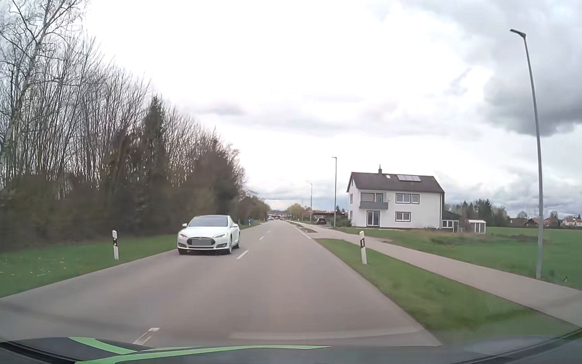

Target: Follow the waypoints while adhering to traffic rules and regulations

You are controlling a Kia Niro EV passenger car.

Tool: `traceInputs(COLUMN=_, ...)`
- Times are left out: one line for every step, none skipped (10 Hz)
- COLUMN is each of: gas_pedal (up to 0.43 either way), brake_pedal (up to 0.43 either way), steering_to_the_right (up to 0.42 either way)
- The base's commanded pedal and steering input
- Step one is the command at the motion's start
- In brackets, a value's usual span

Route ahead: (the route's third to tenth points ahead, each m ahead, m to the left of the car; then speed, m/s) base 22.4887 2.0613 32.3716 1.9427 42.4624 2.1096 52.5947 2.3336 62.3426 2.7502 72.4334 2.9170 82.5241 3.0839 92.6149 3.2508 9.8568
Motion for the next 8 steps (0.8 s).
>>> traceInputs(gas_pedal=0.197, brake_pedal=0.000, steering_to_the_right=-0.007)
traceInputs(gas_pedal=0.197, brake_pedal=0.000, steering_to_the_right=-0.007)
traceInputs(gas_pedal=0.197, brake_pedal=0.000, steering_to_the_right=-0.007)
traceInputs(gas_pedal=0.197, brake_pedal=0.000, steering_to_the_right=-0.007)
traceInputs(gas_pedal=0.197, brake_pedal=0.000, steering_to_the_right=-0.007)
traceInputs(gas_pedal=0.197, brake_pedal=0.000, steering_to_the_right=-0.007)
traceInputs(gas_pedal=0.197, brake_pedal=0.000, steering_to_the_right=-0.007)
traceInputs(gas_pedal=0.197, brake_pedal=0.000, steering_to_the_right=-0.006)
